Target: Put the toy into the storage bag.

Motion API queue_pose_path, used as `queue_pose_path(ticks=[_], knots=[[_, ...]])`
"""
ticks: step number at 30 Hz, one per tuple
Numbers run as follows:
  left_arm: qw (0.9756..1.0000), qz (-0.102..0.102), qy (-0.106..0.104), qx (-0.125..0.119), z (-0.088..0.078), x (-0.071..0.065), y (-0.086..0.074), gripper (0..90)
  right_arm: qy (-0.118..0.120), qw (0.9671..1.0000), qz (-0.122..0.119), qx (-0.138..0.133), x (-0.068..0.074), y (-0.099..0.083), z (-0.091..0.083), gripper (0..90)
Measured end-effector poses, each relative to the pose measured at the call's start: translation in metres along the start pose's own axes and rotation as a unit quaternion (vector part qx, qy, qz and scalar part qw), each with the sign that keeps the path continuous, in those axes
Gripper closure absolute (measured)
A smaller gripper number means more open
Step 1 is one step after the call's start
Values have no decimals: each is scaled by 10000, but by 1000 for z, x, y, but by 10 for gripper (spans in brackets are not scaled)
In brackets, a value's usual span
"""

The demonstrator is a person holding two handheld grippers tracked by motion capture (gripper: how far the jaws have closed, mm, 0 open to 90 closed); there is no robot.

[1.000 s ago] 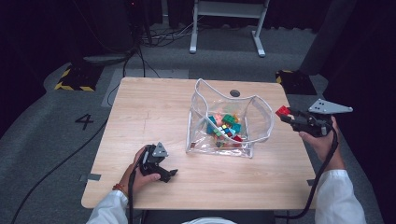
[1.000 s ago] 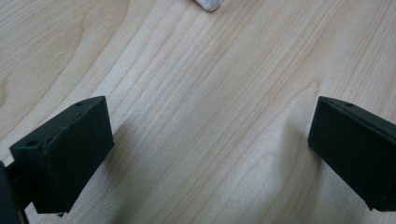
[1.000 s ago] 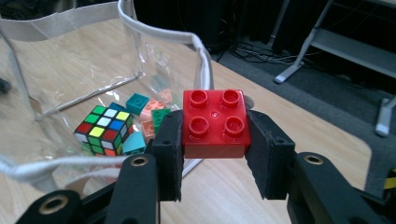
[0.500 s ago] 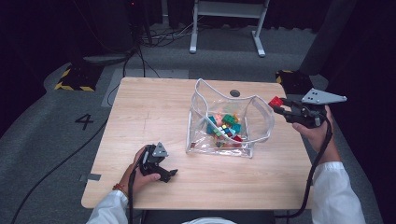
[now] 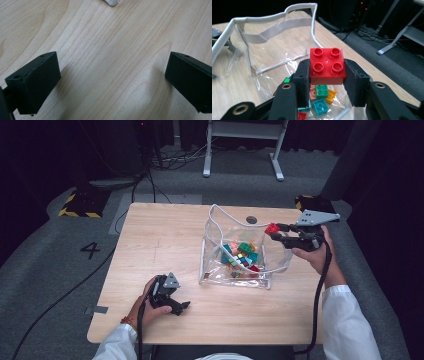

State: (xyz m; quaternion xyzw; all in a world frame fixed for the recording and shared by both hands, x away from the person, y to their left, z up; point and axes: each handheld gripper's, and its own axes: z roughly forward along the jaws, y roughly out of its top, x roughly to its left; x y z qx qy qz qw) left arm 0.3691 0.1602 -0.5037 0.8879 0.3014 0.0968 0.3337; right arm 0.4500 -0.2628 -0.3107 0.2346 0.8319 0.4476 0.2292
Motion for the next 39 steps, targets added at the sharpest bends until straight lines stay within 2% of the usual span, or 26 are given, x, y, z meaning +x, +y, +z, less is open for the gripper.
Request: queue_pose_path(ticks=[4,7,9,15,18,21,25,27,29,33,35,39], knots=[[10000,1,3,0,0,0,0,1,191,9998,39,43,4,4,9,592],[10000,-5,-3,-1,0,0,0,0,261,9994,-116,213,5,5,16,592],[10000,-3,2,-1,0,0,0,0,374,9989,-93,253,6,6,22,592],[10000,-2,3,-1,0,0,0,0,568,9953,-551,563,15,9,40,592],[10000,-2,5,-2,0,0,0,1,632,9932,-683,705,20,12,48,592],[10000,-1,3,-1,0,0,0,1,637,9893,-869,987,24,14,58,591],[10000,-4,-2,0,0,0,0,1,579,9839,-928,1417,26,16,69,591],[10000,0,5,-1,0,0,0,1,592,9779,-1105,1674,25,17,75,591],[10000,-3,1,-1,0,0,0,1,573,9747,-1082,1868,26,17,81,591],[10000,0,4,0,0,0,0,1,698,9684,-1028,2163,25,13,92,591],[10000,-1,6,-2,0,0,0,1,704,9625,-1028,2412,24,12,96,591],[10000,-4,-1,-2,0,0,0,1,753,9557,-1048,2646,22,9,101,591]])
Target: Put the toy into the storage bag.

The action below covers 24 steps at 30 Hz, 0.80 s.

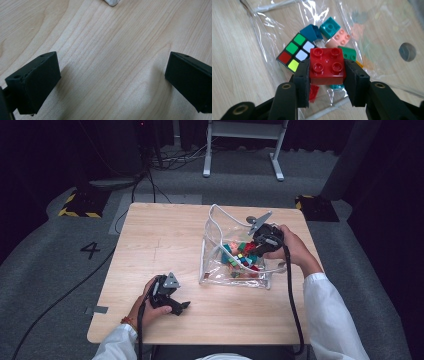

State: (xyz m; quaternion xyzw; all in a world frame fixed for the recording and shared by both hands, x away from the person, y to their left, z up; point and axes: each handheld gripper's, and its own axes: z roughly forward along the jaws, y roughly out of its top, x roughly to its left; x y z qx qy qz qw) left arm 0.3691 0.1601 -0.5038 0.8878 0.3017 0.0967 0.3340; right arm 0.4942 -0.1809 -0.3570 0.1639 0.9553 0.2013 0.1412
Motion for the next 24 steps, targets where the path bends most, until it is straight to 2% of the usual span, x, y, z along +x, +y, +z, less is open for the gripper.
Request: queue_pose_path(ticks=[7,12,18,20,24], knots=[[10000,3,4,1,0,0,0,1,-42,9996,-10,276,-2,-6,-2,591],[10000,2,4,2,0,0,0,0,-187,9989,-2,436,-5,-16,-11,591],[10000,2,9,13,0,0,0,0,-200,9988,69,433,-9,-29,-21,591],[10000,-36,-33,11,0,0,0,0,-207,9989,23,419,-10,-33,-24,591],[10000,19,1,6,0,0,1,0,-223,9987,58,459,-11,-41,-28,591]])
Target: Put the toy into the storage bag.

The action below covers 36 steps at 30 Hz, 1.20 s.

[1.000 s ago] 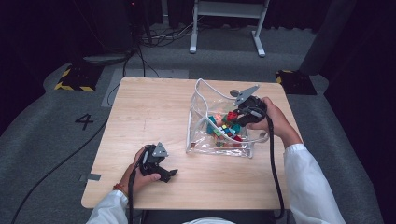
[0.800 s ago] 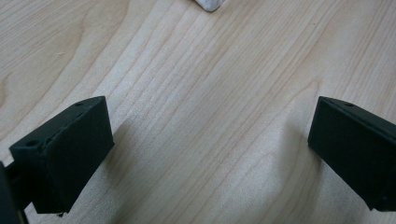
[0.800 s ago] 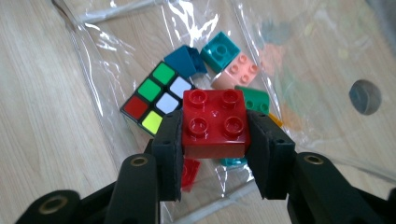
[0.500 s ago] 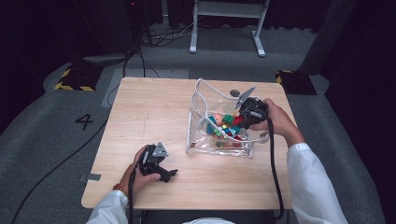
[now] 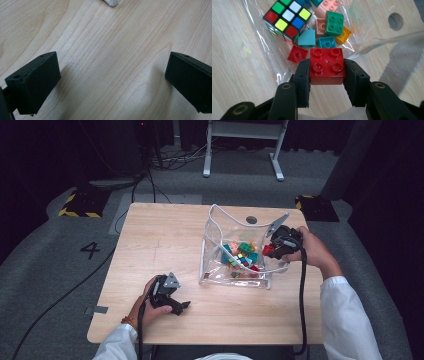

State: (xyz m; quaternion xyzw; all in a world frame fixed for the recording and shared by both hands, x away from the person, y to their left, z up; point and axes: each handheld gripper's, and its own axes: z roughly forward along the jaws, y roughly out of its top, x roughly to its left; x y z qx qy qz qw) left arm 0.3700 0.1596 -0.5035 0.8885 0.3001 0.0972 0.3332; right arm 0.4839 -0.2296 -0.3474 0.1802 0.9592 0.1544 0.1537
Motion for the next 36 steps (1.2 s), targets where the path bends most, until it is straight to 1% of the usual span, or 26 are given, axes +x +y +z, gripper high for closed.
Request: queue_pose_path(ticks=[2,3,4,6,9,11,12,14,17,25,27,28,29,30,33,34,35,36], knots=[[10000,2,0,-1,0,0,0,0,-4,10000,3,-28,-1,-3,-1,590],[10000,1,-1,-1,0,0,0,0,-22,10000,38,1,-1,-5,-2,590],[10000,1,-1,0,0,0,0,0,-21,10000,16,-19,-2,-6,-3,590],[10000,-5,-1,-7,0,0,0,0,-35,10000,80,17,-1,-8,-5,590],[10000,-41,-14,10,0,0,0,0,-82,10000,-6,-13,-3,-11,-5,589],[10000,-77,-19,19,0,-1,0,0,-96,9999,20,-22,-3,-12,-5,576],[10000,-61,-12,11,0,-1,0,0,-116,9998,135,7,-1,-12,-6,571],[10000,-72,-17,18,0,-1,0,0,-123,9999,35,-104,-3,-12,-6,571],[10000,-68,-19,21,0,-1,0,0,-127,9998,24,-118,-2,-11,-6,567],[10000,-73,-18,16,0,-1,0,0,-117,9992,115,-375,-1,-11,-8,549],[10000,-70,-21,25,0,-1,0,0,-95,9988,132,-469,-1,-12,-8,543],[10000,-72,-17,17,0,-1,0,0,-72,9985,183,-520,-1,-13,-9,535],[10000,-69,-22,27,0,-1,0,0,-87,9982,166,-578,-1,-13,-10,530],[10000,-74,-18,18,0,-1,0,0,-43,9975,219,-665,-1,-14,-10,520],[10000,-70,-21,27,0,-1,0,0,-60,9962,287,-817,-1,-16,-12,505],[10000,-73,-22,28,0,-1,0,0,-102,9960,290,-838,-2,-16,-13,496],[10000,-71,-22,28,0,-1,0,0,-120,9953,294,-914,-2,-17,-14,486],[10000,-70,-21,27,0,-1,0,0,-172,9953,300,-909,-2,-17,-16,474]])
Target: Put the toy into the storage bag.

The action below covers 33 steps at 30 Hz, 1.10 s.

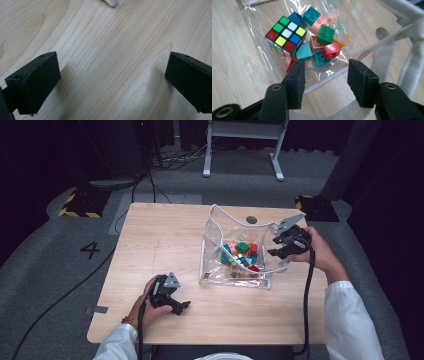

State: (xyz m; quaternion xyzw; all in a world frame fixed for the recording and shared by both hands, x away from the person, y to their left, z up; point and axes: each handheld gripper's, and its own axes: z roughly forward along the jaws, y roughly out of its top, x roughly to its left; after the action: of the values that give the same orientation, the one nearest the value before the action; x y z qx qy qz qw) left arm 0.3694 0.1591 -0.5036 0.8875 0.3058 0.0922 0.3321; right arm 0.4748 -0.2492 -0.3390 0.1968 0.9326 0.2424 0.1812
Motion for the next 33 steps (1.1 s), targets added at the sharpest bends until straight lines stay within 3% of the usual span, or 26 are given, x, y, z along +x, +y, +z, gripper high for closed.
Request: queue_pose_path(ticks=[7,9,14,17,24,25,33], knots=[[10000,-1,-1,2,0,0,0,0,-148,9988,255,-379,5,-2,-12,340],[10000,-5,6,-11,0,0,0,0,-300,9979,295,-484,6,-3,-16,298],[10000,-4,-1,1,0,0,0,0,-494,9923,737,-864,8,-9,-25,252],[10000,-2,-1,1,0,0,0,0,-564,9892,852,-1054,7,-14,-31,229],[10000,-2,0,1,0,0,0,0,-782,9847,962,-1226,8,-24,-41,212],[10000,-1,5,-7,0,0,0,0,-835,9849,871,-1243,7,-26,-42,211],[10000,-1,0,2,0,0,0,0,-1019,9782,1022,-1496,15,-37,-54,205]])
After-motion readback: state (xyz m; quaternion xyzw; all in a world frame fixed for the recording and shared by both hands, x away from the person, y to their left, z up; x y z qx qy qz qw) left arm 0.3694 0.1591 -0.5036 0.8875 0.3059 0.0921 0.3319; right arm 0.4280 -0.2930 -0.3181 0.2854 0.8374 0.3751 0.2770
